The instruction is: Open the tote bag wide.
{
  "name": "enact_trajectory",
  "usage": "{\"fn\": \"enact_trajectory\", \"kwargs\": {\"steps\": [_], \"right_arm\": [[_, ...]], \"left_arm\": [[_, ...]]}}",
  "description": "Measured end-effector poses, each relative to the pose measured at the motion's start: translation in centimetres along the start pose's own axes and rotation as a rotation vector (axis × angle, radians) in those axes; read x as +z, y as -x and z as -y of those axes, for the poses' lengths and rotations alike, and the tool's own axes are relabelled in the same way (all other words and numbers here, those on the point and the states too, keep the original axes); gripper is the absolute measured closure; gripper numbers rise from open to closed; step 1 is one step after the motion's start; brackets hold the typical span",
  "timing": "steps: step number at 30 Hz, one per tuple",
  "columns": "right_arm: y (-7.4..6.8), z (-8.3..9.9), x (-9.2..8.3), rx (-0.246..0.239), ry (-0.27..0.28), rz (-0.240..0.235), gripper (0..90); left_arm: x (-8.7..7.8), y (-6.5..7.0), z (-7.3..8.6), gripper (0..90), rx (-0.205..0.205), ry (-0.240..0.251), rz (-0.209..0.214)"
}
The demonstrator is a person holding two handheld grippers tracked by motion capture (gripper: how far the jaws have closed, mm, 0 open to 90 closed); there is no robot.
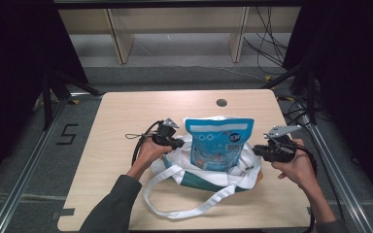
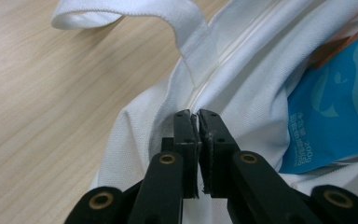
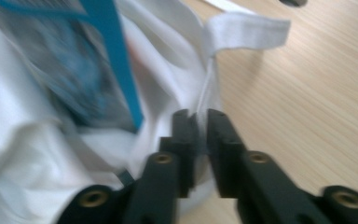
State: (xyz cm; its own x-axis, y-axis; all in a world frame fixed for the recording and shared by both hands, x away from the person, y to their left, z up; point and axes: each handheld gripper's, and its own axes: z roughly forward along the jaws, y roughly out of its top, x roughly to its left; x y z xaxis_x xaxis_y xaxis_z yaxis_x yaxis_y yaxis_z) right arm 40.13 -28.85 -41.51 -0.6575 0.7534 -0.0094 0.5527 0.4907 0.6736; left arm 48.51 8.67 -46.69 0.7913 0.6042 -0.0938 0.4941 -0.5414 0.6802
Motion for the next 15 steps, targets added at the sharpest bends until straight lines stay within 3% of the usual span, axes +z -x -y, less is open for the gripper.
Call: {"fn": "enact_trajectory", "kwargs": {"steps": [1, 5, 6, 9, 10, 11, 12, 13, 14, 15], "right_arm": [[0.3, 0.1, 0.0, -0.006, -0.039, 0.005, 87.6], [1.6, 1.1, 1.3, 0.004, -0.051, 0.023, 89.0], [2.3, 1.9, 2.5, 0.015, -0.1, 0.021, 89.1], [3.1, 2.6, 3.9, 0.028, -0.111, 0.015, 89.1], [3.1, 2.9, 4.4, 0.049, -0.095, 0.008, 89.0], [3.2, 2.9, 4.3, 0.055, -0.127, 0.006, 89.0], [3.2, 3.2, 4.6, 0.036, -0.103, 0.014, 89.1], [2.9, 3.2, 4.5, 0.051, -0.111, 0.009, 89.0], [2.9, 3.3, 4.7, 0.025, -0.096, 0.024, 89.0], [2.8, 3.1, 4.3, 0.031, -0.138, 0.011, 89.0]], "left_arm": [[0.1, 0.0, 0.0, 85.1, -0.003, 0.004, 0.003], [0.5, 0.2, 0.2, 85.7, -0.003, 0.001, 0.0], [0.9, 0.3, 0.3, 86.1, 0.002, -0.007, -0.008], [1.4, -0.1, 0.5, 86.5, -0.015, -0.016, -0.008], [1.6, -0.1, 0.5, 86.4, -0.024, -0.022, -0.006], [1.9, -0.1, 0.7, 86.3, -0.017, -0.035, -0.022], [1.9, -0.1, 0.7, 86.2, 0.012, -0.061, -0.029], [2.0, 0.2, 0.7, 86.2, 0.012, -0.049, -0.037], [1.7, 0.2, 0.5, 86.0, 0.033, -0.072, -0.041], [1.6, 0.3, 0.5, 85.6, 0.01, -0.049, -0.035]]}}
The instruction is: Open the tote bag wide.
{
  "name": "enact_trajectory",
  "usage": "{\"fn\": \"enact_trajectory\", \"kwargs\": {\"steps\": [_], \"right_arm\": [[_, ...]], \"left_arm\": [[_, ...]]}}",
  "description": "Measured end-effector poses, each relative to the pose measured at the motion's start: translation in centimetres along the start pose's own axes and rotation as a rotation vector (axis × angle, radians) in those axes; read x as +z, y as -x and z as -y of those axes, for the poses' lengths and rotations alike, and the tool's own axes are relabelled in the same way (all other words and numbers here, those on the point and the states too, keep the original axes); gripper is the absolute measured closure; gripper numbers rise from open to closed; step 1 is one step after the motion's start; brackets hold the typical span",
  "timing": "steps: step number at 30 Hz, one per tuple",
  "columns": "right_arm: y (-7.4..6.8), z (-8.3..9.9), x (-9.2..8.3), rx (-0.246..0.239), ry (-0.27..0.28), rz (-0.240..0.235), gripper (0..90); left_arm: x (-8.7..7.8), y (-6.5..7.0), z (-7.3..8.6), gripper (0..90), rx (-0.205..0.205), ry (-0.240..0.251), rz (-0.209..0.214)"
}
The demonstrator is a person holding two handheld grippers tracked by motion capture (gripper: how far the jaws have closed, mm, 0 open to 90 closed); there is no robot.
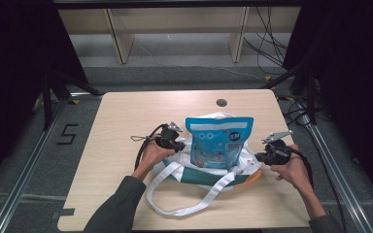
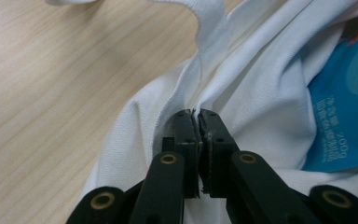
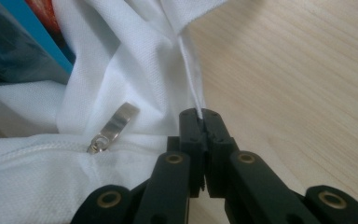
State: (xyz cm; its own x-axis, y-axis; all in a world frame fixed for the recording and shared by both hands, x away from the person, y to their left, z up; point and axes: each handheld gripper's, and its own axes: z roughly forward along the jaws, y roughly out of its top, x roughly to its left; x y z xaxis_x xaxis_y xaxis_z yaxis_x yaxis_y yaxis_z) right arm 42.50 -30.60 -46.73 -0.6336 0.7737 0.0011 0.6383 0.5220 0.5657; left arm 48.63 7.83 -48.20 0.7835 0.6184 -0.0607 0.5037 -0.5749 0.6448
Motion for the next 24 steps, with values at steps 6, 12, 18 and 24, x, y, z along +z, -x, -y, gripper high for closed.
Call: {"fn": "enact_trajectory", "kwargs": {"steps": [6, 12, 18, 24], "right_arm": [[0.0, -0.3, -1.1, 0.043, 0.048, -0.013, 85.4], [-0.3, -0.9, -2.7, 0.053, 0.103, -0.014, 74.0], [-0.5, -1.0, -4.0, 0.06, 0.144, -0.017, 65.0], [-0.5, -0.8, -4.8, 0.071, 0.174, -0.03, 59.3]], "left_arm": [[-2.1, -0.1, -0.4, 79.2, -0.071, 0.116, 0.08], [-5.1, 0.9, -1.2, 67.3, -0.07, 0.169, 0.062], [-7.3, 1.3, -0.7, 59.9, -0.045, 0.175, 0.059], [-8.3, 1.4, 0.9, 51.1, -0.101, 0.211, 0.071]]}}
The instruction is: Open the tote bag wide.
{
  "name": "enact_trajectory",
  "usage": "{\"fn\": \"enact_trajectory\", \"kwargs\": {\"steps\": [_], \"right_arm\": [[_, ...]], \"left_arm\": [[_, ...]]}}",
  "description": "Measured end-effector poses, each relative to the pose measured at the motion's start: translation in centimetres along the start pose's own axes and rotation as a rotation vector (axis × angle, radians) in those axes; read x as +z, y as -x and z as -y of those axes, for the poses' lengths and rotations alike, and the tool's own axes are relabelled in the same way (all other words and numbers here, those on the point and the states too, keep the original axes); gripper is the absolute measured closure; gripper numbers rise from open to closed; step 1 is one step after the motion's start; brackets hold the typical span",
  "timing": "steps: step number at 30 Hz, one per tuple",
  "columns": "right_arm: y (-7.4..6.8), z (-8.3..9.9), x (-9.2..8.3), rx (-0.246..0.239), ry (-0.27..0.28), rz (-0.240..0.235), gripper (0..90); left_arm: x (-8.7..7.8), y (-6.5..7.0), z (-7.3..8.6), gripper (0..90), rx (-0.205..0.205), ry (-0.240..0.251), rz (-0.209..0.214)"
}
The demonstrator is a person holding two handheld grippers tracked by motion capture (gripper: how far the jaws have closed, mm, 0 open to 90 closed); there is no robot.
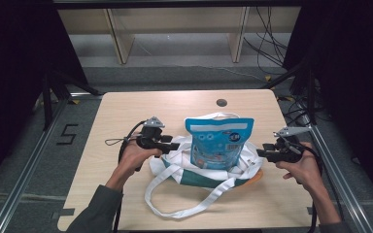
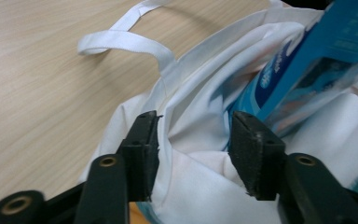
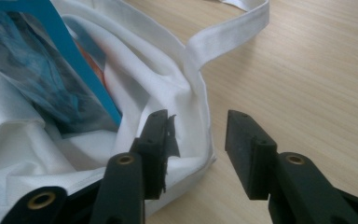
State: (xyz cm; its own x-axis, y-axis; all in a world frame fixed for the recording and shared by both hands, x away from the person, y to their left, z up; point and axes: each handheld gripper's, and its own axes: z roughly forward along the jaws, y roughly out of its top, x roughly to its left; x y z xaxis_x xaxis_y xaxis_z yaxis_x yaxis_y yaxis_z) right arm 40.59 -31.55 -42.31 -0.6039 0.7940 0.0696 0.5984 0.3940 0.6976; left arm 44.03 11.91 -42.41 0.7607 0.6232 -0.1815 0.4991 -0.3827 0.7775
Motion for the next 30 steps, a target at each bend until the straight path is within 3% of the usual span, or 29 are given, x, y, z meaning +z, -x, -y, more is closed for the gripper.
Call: {"fn": "enact_trajectory", "kwargs": {"steps": [2, 3, 7, 8, 9, 10, 14, 16, 23, 24, 26, 28, 30], "right_arm": [[-0.1, 0.2, 0.0, 0.019, 0.037, 0.002, 57.4], [-0.3, 0.2, -0.4, 0.032, -0.006, -0.003, 56.9], [-0.3, 0.6, -0.5, -0.004, 0.015, -0.002, 51.6], [-0.4, 0.7, -0.6, -0.002, 0.012, -0.001, 50.3], [-0.6, 0.9, -0.8, 0.029, 0.006, -0.008, 49.6], [-0.5, 0.9, -0.9, 0.007, 0.021, -0.011, 48.9], [-0.6, 1.6, -1.0, 0.018, 0.016, -0.013, 45.5], [-0.6, 1.9, -0.8, 0.018, 0.043, -0.022, 44.7], [-0.9, 2.3, -1.0, 0.021, 0.028, -0.053, 41.4], [-1.0, 2.4, -1.0, 0.019, 0.032, -0.037, 41.2], [-1.4, 2.5, -1.1, 0.057, 0.038, -0.051, 40.2], [-1.3, 2.6, -1.2, 0.031, 0.054, -0.042, 39.3], [-1.3, 2.6, -1.4, 0.037, 0.045, -0.042, 38.6]], "left_arm": [[-0.6, 0.0, 0.4, 46.8, -0.005, 0.014, 0.017], [-0.8, 0.0, 0.4, 46.7, -0.001, 0.012, 0.017], [-1.6, 0.4, 1.0, 42.6, 0.01, 0.033, -0.007], [-1.8, 0.6, 1.2, 41.4, -0.001, 0.036, -0.013], [-2.0, 0.6, 1.4, 40.8, -0.003, 0.037, -0.013], [-2.2, 0.7, 1.6, 40.2, -0.004, 0.039, -0.021], [-2.6, 0.6, 2.4, 36.0, -0.002, 0.03, -0.026], [-2.6, 0.7, 2.7, 33.6, -0.013, 0.027, -0.026], [-3.3, 1.0, 3.5, 26.7, -0.03, 0.053, -0.037], [-3.6, 1.1, 3.9, 25.6, -0.03, 0.046, -0.046], [-3.9, 1.1, 4.2, 24.5, -0.022, 0.039, -0.05], [-4.1, 1.4, 4.6, 22.9, -0.05, 0.054, -0.058], [-4.3, 1.5, 4.8, 22.6, -0.058, 0.05, -0.066]]}}
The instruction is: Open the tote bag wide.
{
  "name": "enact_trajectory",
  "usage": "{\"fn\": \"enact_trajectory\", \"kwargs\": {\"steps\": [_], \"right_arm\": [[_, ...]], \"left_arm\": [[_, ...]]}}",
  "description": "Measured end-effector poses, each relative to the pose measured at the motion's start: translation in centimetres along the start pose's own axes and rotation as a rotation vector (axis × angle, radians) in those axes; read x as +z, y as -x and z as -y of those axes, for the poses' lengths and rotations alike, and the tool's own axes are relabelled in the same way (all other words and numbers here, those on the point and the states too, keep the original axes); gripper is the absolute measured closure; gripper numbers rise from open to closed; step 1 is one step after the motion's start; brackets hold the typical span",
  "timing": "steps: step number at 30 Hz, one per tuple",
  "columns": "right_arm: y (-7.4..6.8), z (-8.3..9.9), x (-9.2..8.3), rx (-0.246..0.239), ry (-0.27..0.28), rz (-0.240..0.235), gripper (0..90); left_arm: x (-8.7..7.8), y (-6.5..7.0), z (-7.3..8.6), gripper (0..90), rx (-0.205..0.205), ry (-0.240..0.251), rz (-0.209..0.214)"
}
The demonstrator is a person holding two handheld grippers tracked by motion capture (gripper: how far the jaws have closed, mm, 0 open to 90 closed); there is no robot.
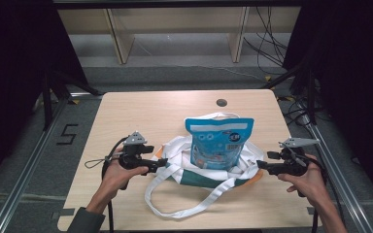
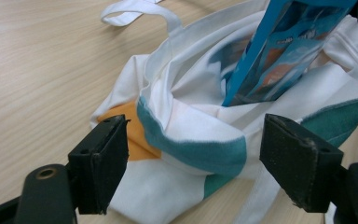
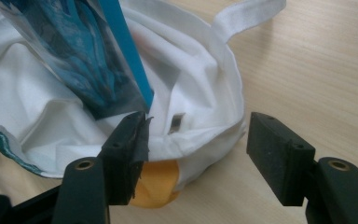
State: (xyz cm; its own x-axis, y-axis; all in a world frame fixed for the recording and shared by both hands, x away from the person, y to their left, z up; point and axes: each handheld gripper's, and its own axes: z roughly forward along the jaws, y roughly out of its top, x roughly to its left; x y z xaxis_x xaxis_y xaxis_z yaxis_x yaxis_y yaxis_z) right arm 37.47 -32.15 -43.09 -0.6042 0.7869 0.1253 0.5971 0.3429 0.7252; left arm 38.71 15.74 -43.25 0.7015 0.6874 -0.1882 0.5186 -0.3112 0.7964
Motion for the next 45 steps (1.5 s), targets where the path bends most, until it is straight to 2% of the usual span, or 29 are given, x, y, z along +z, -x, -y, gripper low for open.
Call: {"fn": "enact_trajectory", "kwargs": {"steps": [1, 2, 3, 4, 5, 7, 9, 11, 12, 13, 14, 16, 18, 19, 20, 21, 22, 25, 26, 30, 31, 34, 36, 37, 38, 39, 41, 43, 45], "right_arm": [[-0.4, 0.3, -0.1, 0.036, 0.004, 0.005, 37.5], [-0.3, 0.3, 0.0, 0.019, 0.013, -0.009, 37.0], [-0.4, 0.4, 0.0, 0.022, 0.021, -0.011, 36.4], [-0.7, 0.5, -0.2, 0.051, 0.008, -0.011, 35.6], [-0.6, 0.6, -0.1, 0.018, 0.023, -0.007, 34.9], [-1.0, 0.7, -0.3, 0.04, 0.016, -0.015, 34.6], [-0.9, 0.8, -0.2, 0.006, 0.037, -0.025, 34.2], [-1.0, 0.9, -0.3, -0.001, 0.029, -0.015, 34.1], [-1.2, 1.0, -0.2, 0.017, 0.031, -0.011, 34.1], [-1.1, 1.0, -0.2, -0.01, 0.032, 0.003, 34.0], [-1.5, 1.0, -0.3, 0.029, 0.018, -0.018, 33.9], [-1.4, 1.1, -0.3, -0.002, 0.024, 0.004, 33.7], [-1.7, 1.2, -0.2, 0.017, 0.032, -0.011, 33.0], [-1.9, 1.2, -0.3, 0.026, 0.023, 0.001, 31.9], [-1.9, 1.3, -0.2, 0.024, 0.029, -0.007, 31.7], [-1.9, 1.4, -0.4, -0.004, 0.027, 0.005, 31.7], [-2.1, 1.6, -0.4, 0.023, 0.031, -0.011, 31.5], [-2.3, 1.9, -0.7, 0.021, 0.025, -0.005, 30.3], [-2.3, 2.1, -0.8, 0.008, 0.029, 0.003, 30.3], [-2.6, 3.4, -1.4, 0.018, 0.02, 0.006, 28.6], [-2.6, 3.7, -1.6, 0.024, 0.019, 0.009, 28.6], [-2.7, 5.0, -1.8, 0.013, 0.023, 0.017, 28.6], [-3.0, 5.8, -1.8, 0.033, 0.02, 0.014, 28.6], [-3.0, 6.1, -1.7, 0.026, 0.017, 0.017, 28.6], [-3.1, 6.4, -1.7, 0.028, 0.008, 0.018, 28.4], [-3.1, 6.7, -1.6, 0.012, 0.01, 0.024, 28.4], [-3.4, 7.1, -1.3, 0.026, 0.009, -0.001, 28.2], [-3.6, 7.3, -1.4, -0.014, 0.009, 0.007, 27.5], [-3.8, 7.6, -1.4, -0.007, 0.025, 0.003, 27.5]], "left_arm": [[-0.3, 0.0, 0.2, 21.7, 0.016, -0.008, -0.005], [-0.8, 0.0, 0.4, 20.9, 0.031, -0.016, -0.01], [-0.9, 0.2, 0.6, 20.8, 0.008, 0.003, -0.013], [-0.9, 0.2, 0.6, 20.6, 0.008, 0.003, -0.013], [-1.2, 0.4, 1.0, 19.8, 0.01, 0.001, -0.013], [-1.4, 0.7, 1.3, 18.8, -0.003, 0.006, 0.002], [-1.3, 1.0, 1.7, 17.8, -0.005, 0.015, 0.006], [-1.3, 1.2, 2.0, 16.9, 0.009, 0.013, 0.013], [-1.3, 1.3, 2.1, 16.4, 0.017, 0.011, 0.011], [-1.3, 1.4, 2.3, 16.4, 0.014, 0.015, 0.015], [-1.3, 1.5, 2.4, 16.4, 0.004, 0.021, 0.01], [-1.5, 1.7, 2.6, 16.3, 0.018, 0.008, 0.011], [-1.6, 1.9, 2.8, 15.8, 0.024, 0.016, 0.0], [-1.7, 2.0, 2.9, 15.8, 0.023, 0.028, -0.003], [-1.7, 2.0, 3.1, 15.8, 0.02, 0.034, -0.002], [-1.7, 2.0, 3.1, 15.7, 0.02, 0.034, -0.002], [-1.6, 2.1, 3.5, 15.5, 0.014, 0.039, -0.001], [-1.4, 2.3, 4.4, 15.3, 0.012, 0.036, 0.003], [-1.4, 2.5, 4.8, 15.2, -0.002, 0.031, 0.005], [-1.8, 3.0, 5.7, 15.2, 0.005, 0.042, 0.029], [-1.8, 3.2, 6.0, 15.2, 0.005, 0.056, 0.026], [-2.2, 3.4, 6.6, 15.2, -0.002, 0.045, 0.018], [-2.4, 3.5, 7.0, 15.2, 0.002, 0.048, 0.009], [-2.6, 3.5, 7.2, 15.2, 0.015, 0.043, 0.01], [-2.7, 3.6, 7.4, 15.2, -0.004, 0.033, 0.004], [-2.7, 3.7, 7.6, 15.2, 0.0, 0.043, 0.003], [-2.6, 3.8, 8.0, 15.2, 0.009, 0.037, -0.005], [-2.5, 4.0, 8.5, 15.2, 0.012, 0.026, -0.006], [-2.4, 4.1, 9.0, 15.2, 0.022, 0.013, -0.004]]}}
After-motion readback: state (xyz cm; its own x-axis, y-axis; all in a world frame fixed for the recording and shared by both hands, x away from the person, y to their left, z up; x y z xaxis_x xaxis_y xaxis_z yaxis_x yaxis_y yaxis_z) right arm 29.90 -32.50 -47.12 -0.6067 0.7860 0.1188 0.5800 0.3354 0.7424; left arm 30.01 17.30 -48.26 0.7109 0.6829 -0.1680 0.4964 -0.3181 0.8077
